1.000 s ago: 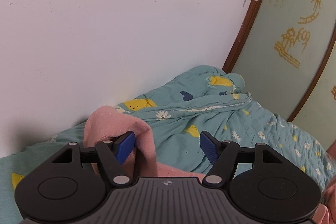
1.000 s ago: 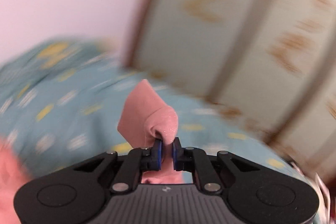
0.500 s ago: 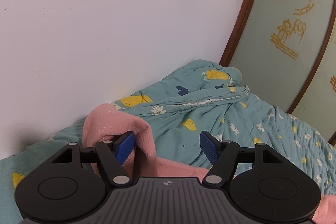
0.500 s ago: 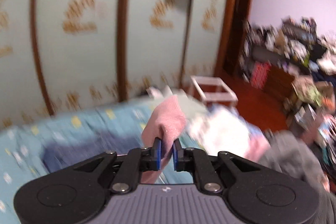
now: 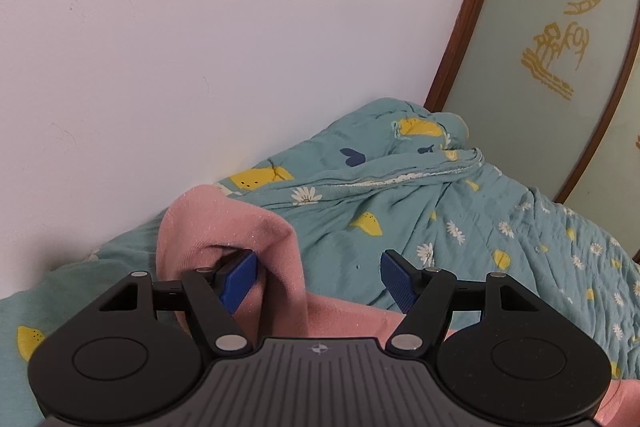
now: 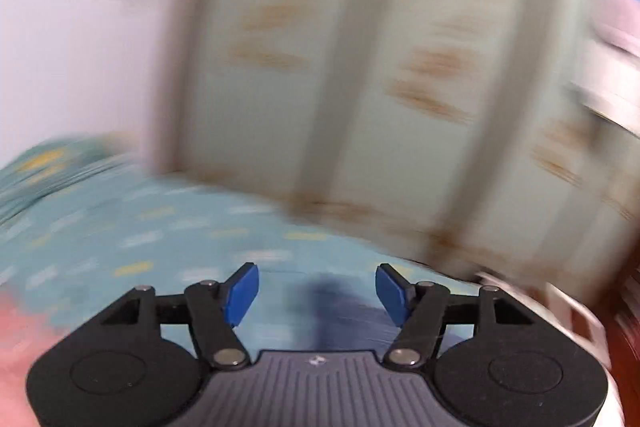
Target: Fold clothes
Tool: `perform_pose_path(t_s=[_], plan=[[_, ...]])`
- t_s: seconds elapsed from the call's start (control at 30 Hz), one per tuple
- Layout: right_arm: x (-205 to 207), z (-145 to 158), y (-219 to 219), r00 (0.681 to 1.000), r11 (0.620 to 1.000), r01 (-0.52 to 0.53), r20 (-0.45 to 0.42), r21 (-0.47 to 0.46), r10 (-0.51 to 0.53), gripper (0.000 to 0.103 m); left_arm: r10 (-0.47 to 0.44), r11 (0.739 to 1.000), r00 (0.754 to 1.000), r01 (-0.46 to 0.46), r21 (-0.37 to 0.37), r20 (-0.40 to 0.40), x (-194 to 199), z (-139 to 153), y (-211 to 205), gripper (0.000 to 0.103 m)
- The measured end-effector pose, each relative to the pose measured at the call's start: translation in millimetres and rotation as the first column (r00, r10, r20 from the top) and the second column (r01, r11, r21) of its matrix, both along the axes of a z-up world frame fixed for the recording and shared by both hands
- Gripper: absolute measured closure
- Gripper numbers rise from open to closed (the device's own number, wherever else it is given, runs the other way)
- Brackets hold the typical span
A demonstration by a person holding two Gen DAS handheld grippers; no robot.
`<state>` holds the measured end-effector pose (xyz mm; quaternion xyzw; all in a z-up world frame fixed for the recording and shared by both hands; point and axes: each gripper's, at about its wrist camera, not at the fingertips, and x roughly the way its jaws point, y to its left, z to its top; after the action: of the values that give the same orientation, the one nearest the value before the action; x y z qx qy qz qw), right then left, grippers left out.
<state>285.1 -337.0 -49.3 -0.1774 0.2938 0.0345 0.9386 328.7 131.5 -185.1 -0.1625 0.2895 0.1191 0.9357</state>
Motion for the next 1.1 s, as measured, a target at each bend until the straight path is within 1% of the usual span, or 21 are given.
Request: perform_pose_path(t_s=[0.03,0.07,0.17,0.2,0.3,0.33,0.37,0.4,0.43,0.47,0.57,0.63,0.67,0.73,0.87,0.9,0.93,1.0,1.03,1.07,1.1], plan=[[13,-13,31,0.994,0.994,-0.101,-0.048,-0.035,0.099,0.045,-0.001,1.000,1.000,0.001,-0.002,0.001,0,0,0,0.035],[20,-23,50,0.986,0.988,-0.149,-0.080,-0.051,0.144,0.049,-0.001,1.000,1.000,0.001,-0.005,0.002,-1,0,1,0.035],[40,-66,98,0.955,0.965,-0.242,-0.200,-0.101,0.218,0.050,-0.001,1.000,1.000,0.001,-0.016,0.006,-1,0,3,0.035],[39,-79,109,0.942,0.958,-0.265,-0.240,-0.109,0.234,0.050,-0.001,1.000,1.000,0.001,-0.020,0.006,-1,0,4,0.035],[30,-116,134,0.895,0.937,-0.328,-0.358,-0.119,0.268,0.050,0.003,0.999,1.000,-0.002,-0.036,0.005,0,-1,6,0.035],[27,-128,142,0.875,0.930,-0.349,-0.396,-0.120,0.277,0.052,0.004,0.999,1.000,-0.004,-0.042,0.005,0,-1,7,0.035],[18,-137,148,0.846,0.919,-0.379,-0.443,-0.108,0.296,0.058,0.004,0.999,1.000,-0.004,-0.047,0.004,0,-1,7,0.035],[6,-145,150,0.830,0.912,-0.396,-0.466,-0.105,0.306,0.061,0.004,0.999,1.000,-0.004,-0.053,0.002,0,-1,8,0.035],[-5,-153,151,0.820,0.907,-0.407,-0.480,-0.106,0.311,0.068,0.004,0.998,1.000,-0.004,-0.058,0.000,0,-2,8,0.035],[-16,-160,152,0.810,0.902,-0.418,-0.494,-0.107,0.316,0.069,0.003,0.998,1.000,-0.003,-0.063,-0.002,0,-2,8,0.035],[-29,-168,153,0.824,0.907,-0.404,-0.477,-0.118,0.305,0.068,0.000,0.998,1.000,0.000,-0.069,-0.006,0,-2,8,0.035],[-23,-157,150,0.828,0.921,-0.381,-0.474,-0.086,0.298,0.067,-0.001,0.998,1.000,0.000,-0.069,-0.007,-1,-1,8,0.035],[-19,-151,149,0.830,0.925,-0.374,-0.470,-0.071,0.299,0.063,0.002,0.997,1.000,-0.002,-0.073,-0.006,-1,-1,8,0.035],[-12,-138,149,0.839,0.919,-0.387,-0.444,-0.077,0.316,0.056,0.008,0.997,1.000,-0.008,-0.081,-0.005,-2,-1,10,0.035],[10,-134,161,0.824,0.897,-0.429,-0.453,-0.109,0.339,0.055,0.007,0.997,1.000,-0.007,-0.077,-0.009,0,-3,9,0.035],[19,-138,164,0.801,0.892,-0.441,-0.492,-0.100,0.341,0.053,0.004,0.997,1.000,-0.005,-0.073,-0.010,1,-3,9,0.035],[30,-143,167,0.768,0.886,-0.456,-0.542,-0.088,0.342,0.050,0.002,0.997,1.000,-0.003,-0.071,-0.011,1,-3,9,0.035],[40,-155,170,0.736,0.889,-0.451,-0.597,-0.078,0.320,0.045,-0.002,0.998,1.000,0.001,-0.068,-0.011,2,-4,8,0.035],[47,-164,170,0.710,0.896,-0.437,-0.640,-0.073,0.294,0.044,-0.003,0.998,1.000,0.002,-0.068,-0.012,2,-5,9,0.034],[49,-168,169,0.703,0.904,-0.422,-0.652,-0.064,0.282,0.044,-0.003,0.998,1.000,0.003,-0.069,-0.012,3,-5,9,0.034],[49,-170,168,0.704,0.912,-0.406,-0.654,-0.053,0.275,0.044,-0.003,0.997,1.000,0.002,-0.071,-0.013,3,-5,10,0.034]])
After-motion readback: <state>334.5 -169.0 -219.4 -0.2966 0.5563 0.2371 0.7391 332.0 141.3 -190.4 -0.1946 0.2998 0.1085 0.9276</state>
